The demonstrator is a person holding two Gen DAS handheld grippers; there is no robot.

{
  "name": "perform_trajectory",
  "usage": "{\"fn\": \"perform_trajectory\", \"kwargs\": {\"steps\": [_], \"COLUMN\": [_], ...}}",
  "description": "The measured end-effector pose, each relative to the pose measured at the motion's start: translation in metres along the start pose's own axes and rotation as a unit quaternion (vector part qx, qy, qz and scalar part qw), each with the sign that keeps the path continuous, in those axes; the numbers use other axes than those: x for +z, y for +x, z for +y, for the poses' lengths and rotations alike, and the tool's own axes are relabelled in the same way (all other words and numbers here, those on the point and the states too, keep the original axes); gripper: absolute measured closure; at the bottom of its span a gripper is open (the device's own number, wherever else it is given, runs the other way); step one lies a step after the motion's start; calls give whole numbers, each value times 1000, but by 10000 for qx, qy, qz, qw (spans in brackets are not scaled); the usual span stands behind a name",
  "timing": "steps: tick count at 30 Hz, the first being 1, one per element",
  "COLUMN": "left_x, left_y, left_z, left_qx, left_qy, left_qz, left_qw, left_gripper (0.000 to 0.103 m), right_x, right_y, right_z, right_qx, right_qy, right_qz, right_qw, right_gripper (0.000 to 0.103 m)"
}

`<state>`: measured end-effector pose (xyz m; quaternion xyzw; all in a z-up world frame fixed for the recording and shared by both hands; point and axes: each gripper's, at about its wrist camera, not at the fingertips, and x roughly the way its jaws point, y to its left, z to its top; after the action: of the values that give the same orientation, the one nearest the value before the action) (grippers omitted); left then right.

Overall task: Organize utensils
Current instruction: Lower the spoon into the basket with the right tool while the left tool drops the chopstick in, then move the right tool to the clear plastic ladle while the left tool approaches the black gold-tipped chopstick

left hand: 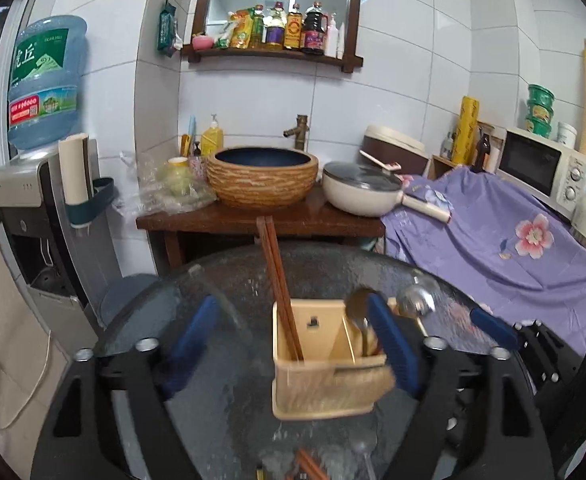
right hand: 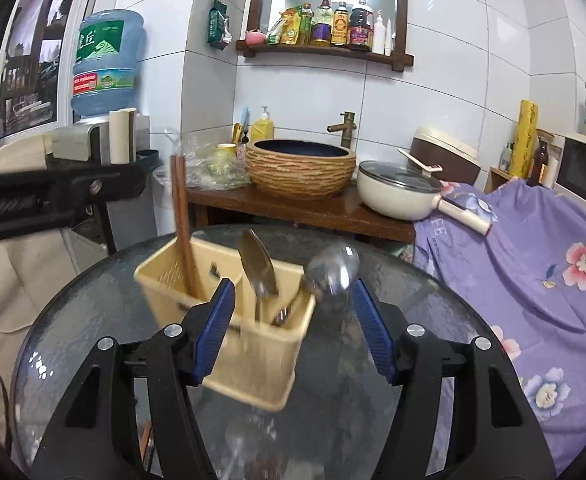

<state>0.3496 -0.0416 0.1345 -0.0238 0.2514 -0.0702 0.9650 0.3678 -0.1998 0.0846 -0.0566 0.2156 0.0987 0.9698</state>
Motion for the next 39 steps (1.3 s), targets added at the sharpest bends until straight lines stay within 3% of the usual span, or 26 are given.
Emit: {"fn": "perform_trajectory", "kwargs": {"steps": [1,4,10,16,20,25,39], "left_x": [-8,-43,-101,-142,-160,-173,-183], "left_y": [-4,-5,8,22,28,33,52], "left_z": [2,9,20,36,37,38,27], "left_qx": [-3,54,483,342,347,339,377], "left_qy": [-3,112,635,379,425,430,444], "left_qz": [61,567,1348,1933,2117,2312,2475], "left_qw": [10000,9983,9877,9798,9758,9714,9671], "left_gripper": [10,10,12,38,42,56,62], "right_x": [-8,-30,-84,-116,-120,-122,-127], "right_y": [-9,-20,-9,8,15,26,50], "right_z": [2,8,18,26,27,32,42], "right_qx": [34,185,273,344,473,402,232], "right_qy": [-37,-146,-173,-42,164,174,205], "right_qz": [78,402,1487,2024,2162,2339,2616], "right_qw": [10000,9989,9883,9787,9751,9713,9647], "right_gripper": [35,34,34,34,34,34,43]}}
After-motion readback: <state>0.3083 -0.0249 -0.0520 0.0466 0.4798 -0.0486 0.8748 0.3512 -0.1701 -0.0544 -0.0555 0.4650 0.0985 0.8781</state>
